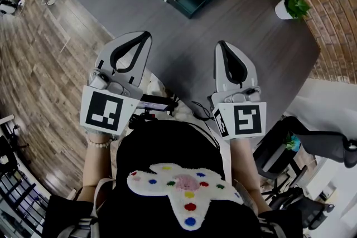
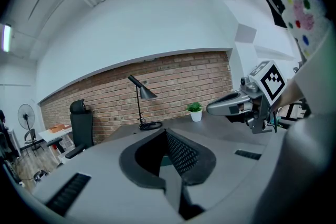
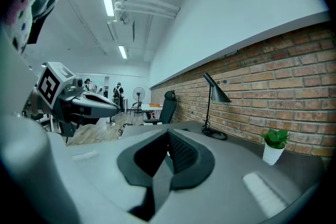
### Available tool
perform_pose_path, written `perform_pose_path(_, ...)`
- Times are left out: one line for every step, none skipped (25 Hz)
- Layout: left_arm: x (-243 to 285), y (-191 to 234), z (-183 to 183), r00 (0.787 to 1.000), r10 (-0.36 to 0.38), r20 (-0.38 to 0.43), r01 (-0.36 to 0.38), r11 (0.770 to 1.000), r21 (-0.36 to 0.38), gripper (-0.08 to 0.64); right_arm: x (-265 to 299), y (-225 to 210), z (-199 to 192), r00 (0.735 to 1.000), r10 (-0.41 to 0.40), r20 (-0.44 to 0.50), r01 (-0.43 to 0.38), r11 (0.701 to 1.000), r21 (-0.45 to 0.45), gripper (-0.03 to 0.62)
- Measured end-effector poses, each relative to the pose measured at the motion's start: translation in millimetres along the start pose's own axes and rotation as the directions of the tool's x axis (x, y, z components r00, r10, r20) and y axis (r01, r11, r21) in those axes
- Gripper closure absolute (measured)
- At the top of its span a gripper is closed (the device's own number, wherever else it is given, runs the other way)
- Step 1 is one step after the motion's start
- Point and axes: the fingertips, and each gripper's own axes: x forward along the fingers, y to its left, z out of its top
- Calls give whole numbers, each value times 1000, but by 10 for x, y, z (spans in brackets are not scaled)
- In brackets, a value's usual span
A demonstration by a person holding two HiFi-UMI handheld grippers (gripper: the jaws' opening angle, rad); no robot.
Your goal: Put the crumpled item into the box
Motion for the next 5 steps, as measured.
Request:
perform_pose_path(-1, 3, 1, 1000, 1, 0, -1, 1000, -1, 554, 2, 4, 0, 1000, 1, -1, -1, 1000, 0, 584)
perform_pose_path(-2, 5, 1, 1000, 1, 1, -1, 1000, -2, 554, 4, 8, 0, 1000, 2, -2, -2, 1000, -1, 584)
perform_pose_path(-2, 6, 1, 1000, 1, 1, -1, 1000, -3, 554, 4, 11, -1, 1000, 4, -3, -4, 1000, -2, 584)
perform_pose_path(-1, 7, 1, 1000, 1, 1, -1, 1000, -4, 554, 5, 13, -2, 1000, 5, -4, -5, 1000, -3, 584)
perform_pose_path(0, 8, 1, 1000, 0, 2, 0, 1000, -4, 554, 6, 15, -4, 1000, 6, -6, -6, 1000, -4, 584)
